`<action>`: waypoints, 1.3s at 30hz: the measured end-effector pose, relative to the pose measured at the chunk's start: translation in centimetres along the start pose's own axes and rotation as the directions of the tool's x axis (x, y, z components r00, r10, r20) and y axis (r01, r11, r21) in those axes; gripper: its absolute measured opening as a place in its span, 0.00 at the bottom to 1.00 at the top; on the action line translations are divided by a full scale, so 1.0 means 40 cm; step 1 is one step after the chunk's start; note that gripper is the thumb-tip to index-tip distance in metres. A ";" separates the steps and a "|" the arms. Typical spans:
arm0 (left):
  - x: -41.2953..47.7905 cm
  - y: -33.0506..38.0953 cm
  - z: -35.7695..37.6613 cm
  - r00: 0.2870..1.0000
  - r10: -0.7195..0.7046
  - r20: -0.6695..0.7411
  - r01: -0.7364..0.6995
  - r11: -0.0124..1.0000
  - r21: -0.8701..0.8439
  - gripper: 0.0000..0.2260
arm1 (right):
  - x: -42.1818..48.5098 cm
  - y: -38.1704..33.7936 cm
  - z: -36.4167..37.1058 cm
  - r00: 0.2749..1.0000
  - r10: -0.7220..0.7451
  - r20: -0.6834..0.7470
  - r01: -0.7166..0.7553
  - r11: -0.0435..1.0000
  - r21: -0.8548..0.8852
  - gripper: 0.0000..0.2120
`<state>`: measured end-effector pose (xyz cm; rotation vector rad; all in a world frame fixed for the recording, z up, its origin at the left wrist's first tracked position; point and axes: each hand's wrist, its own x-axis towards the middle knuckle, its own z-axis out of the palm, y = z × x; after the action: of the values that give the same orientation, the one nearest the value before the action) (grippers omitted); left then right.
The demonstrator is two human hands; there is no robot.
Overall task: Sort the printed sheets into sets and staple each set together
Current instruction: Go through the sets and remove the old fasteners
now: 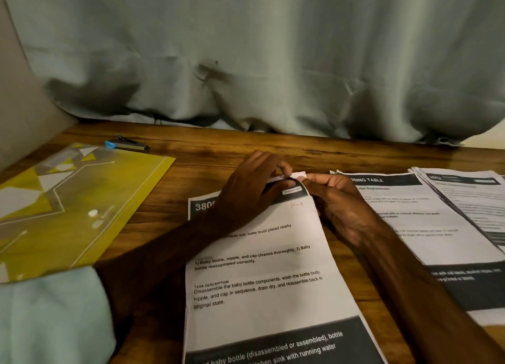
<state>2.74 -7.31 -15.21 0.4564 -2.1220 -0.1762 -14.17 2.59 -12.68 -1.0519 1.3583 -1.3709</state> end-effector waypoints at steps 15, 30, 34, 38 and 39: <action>-0.001 -0.011 0.001 1.000 0.012 -0.002 -0.012 1.000 0.009 0.11 | -0.019 -0.012 0.007 0.999 -0.019 -0.032 0.017 0.998 -0.063 0.10; -0.005 -0.027 0.025 0.974 0.211 -0.082 -0.184 0.950 0.253 0.12 | -0.010 -0.005 0.000 0.999 -0.039 0.007 0.039 0.999 -0.022 0.10; -0.005 -0.029 0.024 0.971 0.225 -0.077 -0.196 0.942 0.273 0.13 | -0.011 -0.005 -0.002 1.000 -0.030 0.007 0.030 0.999 -0.038 0.10; -0.002 -0.030 0.025 0.988 0.151 -0.033 -0.137 0.956 0.260 0.15 | -0.016 -0.008 0.001 0.999 -0.036 -0.008 0.036 0.998 -0.045 0.09; -0.003 -0.031 0.026 0.987 0.158 -0.028 -0.146 0.955 0.258 0.15 | -0.016 -0.007 0.002 0.999 -0.038 -0.009 0.038 0.998 -0.042 0.09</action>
<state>2.25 -8.46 -16.24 0.4395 -2.1307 0.1983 -13.97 3.19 -12.37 -1.1050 1.3856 -1.3825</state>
